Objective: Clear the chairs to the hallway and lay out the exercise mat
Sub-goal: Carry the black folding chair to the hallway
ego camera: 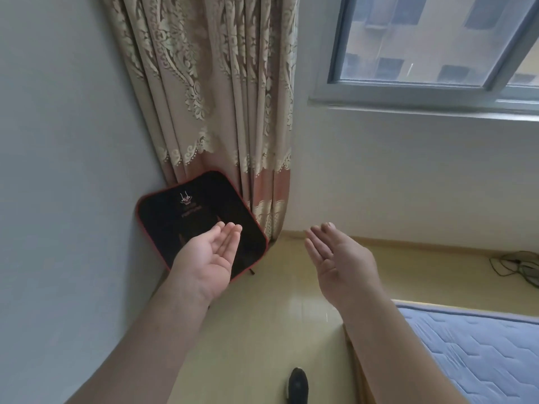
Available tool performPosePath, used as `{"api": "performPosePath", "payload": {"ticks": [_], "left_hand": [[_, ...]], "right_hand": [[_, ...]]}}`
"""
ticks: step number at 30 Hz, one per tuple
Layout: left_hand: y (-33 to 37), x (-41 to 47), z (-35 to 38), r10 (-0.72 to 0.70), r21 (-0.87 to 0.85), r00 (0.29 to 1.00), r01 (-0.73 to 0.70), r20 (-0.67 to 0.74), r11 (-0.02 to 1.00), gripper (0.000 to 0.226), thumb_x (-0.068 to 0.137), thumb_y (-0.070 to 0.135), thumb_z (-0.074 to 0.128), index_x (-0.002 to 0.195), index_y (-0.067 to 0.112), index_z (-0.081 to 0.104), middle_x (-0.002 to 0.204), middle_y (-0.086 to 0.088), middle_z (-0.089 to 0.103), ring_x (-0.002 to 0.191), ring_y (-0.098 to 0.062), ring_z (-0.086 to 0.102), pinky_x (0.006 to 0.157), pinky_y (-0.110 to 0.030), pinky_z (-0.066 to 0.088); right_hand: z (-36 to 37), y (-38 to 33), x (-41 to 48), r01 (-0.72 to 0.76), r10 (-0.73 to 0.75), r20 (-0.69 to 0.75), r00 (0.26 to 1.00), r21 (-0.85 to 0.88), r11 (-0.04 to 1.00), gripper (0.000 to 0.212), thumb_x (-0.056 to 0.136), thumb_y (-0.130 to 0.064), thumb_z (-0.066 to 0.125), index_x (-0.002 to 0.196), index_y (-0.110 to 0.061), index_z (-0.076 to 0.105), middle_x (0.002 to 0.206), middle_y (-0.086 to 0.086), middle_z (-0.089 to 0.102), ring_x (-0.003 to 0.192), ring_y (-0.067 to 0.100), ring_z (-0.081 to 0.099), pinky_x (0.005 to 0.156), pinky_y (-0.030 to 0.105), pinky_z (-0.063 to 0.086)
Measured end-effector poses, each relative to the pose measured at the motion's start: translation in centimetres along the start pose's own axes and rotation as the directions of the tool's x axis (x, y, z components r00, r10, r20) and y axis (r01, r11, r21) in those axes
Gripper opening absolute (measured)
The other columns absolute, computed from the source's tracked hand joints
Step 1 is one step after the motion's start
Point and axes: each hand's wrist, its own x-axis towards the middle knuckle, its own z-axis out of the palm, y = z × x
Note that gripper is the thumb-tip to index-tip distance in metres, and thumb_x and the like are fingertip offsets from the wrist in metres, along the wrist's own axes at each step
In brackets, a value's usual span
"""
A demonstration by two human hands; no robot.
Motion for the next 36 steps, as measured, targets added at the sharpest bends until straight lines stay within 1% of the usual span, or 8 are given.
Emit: {"api": "performPosePath", "payload": {"ticks": [6, 9, 14, 18, 23, 30, 34, 36], "left_hand": [[3.2, 8.0, 6.4, 0.087, -0.046, 0.994, -0.090, -0.061, 0.995, 0.018, 0.100, 0.005, 0.059, 0.113, -0.006, 0.064, 0.097, -0.018, 0.078, 0.090, -0.029, 0.077, 0.080, -0.034, 0.064], [5.1, 12.6, 8.6, 0.122, -0.115, 0.986, -0.135, -0.110, 0.984, 0.017, 0.100, 0.004, 0.058, 0.112, -0.007, 0.064, 0.095, -0.018, 0.078, 0.089, -0.029, 0.077, 0.077, -0.032, 0.064], [8.0, 19.6, 10.3, 0.133, -0.156, 0.975, -0.162, -0.177, 0.974, 0.018, 0.100, 0.004, 0.059, 0.114, -0.007, 0.063, 0.098, -0.019, 0.078, 0.091, -0.029, 0.077, 0.079, -0.033, 0.064], [10.7, 26.3, 11.5, 0.136, -0.192, 0.964, -0.181, -0.228, 0.965, 0.018, 0.099, 0.003, 0.060, 0.113, -0.007, 0.064, 0.098, -0.019, 0.078, 0.091, -0.030, 0.077, 0.087, -0.034, 0.060], [15.8, 36.4, 13.3, 0.121, -0.231, 0.965, -0.176, -0.234, 0.957, 0.020, 0.097, 0.001, 0.062, 0.115, -0.008, 0.064, 0.102, -0.020, 0.077, 0.091, -0.031, 0.077, 0.080, -0.034, 0.064], [22.4, 47.6, 14.5, 0.079, -0.234, 0.944, -0.160, -0.322, 0.959, 0.020, 0.097, 0.003, 0.063, 0.115, -0.006, 0.064, 0.102, -0.021, 0.077, 0.088, -0.030, 0.078, 0.084, -0.036, 0.062], [24.7, 52.9, 14.0, 0.041, -0.303, 0.931, -0.160, -0.364, 0.939, 0.020, 0.100, 0.005, 0.060, 0.117, -0.004, 0.064, 0.109, -0.021, 0.074, 0.090, -0.029, 0.077, 0.074, -0.034, 0.064], [25.1, 54.8, 13.8, 0.048, -0.337, 0.919, -0.192, -0.392, 0.922, 0.020, 0.100, 0.004, 0.060, 0.117, -0.004, 0.063, 0.111, -0.022, 0.073, 0.093, -0.029, 0.077, 0.077, -0.034, 0.064]], "right_hand": [[7.4, -2.6, 11.1, -0.099, 0.104, 0.076, 0.992, -0.069, 0.993, 0.023, 0.096, -0.006, 0.067, 0.116, 0.004, 0.062, 0.094, 0.017, 0.078, 0.090, 0.028, 0.077, 0.073, 0.032, 0.063], [11.5, -2.9, 16.8, -0.153, 0.165, 0.103, 0.981, -0.114, 0.982, 0.022, 0.096, -0.007, 0.067, 0.115, 0.003, 0.063, 0.092, 0.015, 0.078, 0.091, 0.028, 0.077, 0.078, 0.034, 0.063], [17.3, -1.5, 24.9, -0.205, 0.228, 0.112, 0.967, -0.190, 0.960, 0.024, 0.096, -0.008, 0.067, 0.118, 0.002, 0.063, 0.101, 0.017, 0.077, 0.094, 0.030, 0.076, 0.083, 0.037, 0.063], [22.0, 0.9, 31.3, -0.237, 0.268, 0.108, 0.957, -0.238, 0.942, 0.025, 0.096, -0.007, 0.067, 0.119, 0.001, 0.063, 0.099, 0.017, 0.078, 0.093, 0.030, 0.077, 0.077, 0.034, 0.063], [29.6, 4.3, 39.7, -0.242, 0.289, 0.128, 0.949, -0.298, 0.924, 0.031, 0.097, -0.007, 0.065, 0.126, 0.002, 0.060, 0.104, 0.018, 0.076, 0.094, 0.029, 0.076, 0.076, 0.034, 0.063], [38.7, 7.8, 48.5, -0.271, 0.333, 0.081, 0.939, -0.419, 0.867, 0.039, 0.100, -0.005, 0.060, 0.137, 0.004, 0.052, 0.115, 0.019, 0.072, 0.102, 0.027, 0.074, 0.084, 0.033, 0.061], [43.1, 9.8, 53.1, -0.313, 0.399, 0.045, 0.916, -0.544, 0.779, 0.025, 0.100, -0.007, 0.061, 0.122, 0.004, 0.059, 0.105, 0.015, 0.073, 0.102, 0.024, 0.072, 0.089, 0.034, 0.059], [45.0, 10.7, 55.3, -0.315, 0.425, 0.049, 0.904, -0.597, 0.738, 0.017, 0.101, -0.008, 0.058, 0.114, 0.003, 0.059, 0.102, 0.013, 0.070, 0.107, 0.024, 0.069, 0.096, 0.035, 0.057]]}}
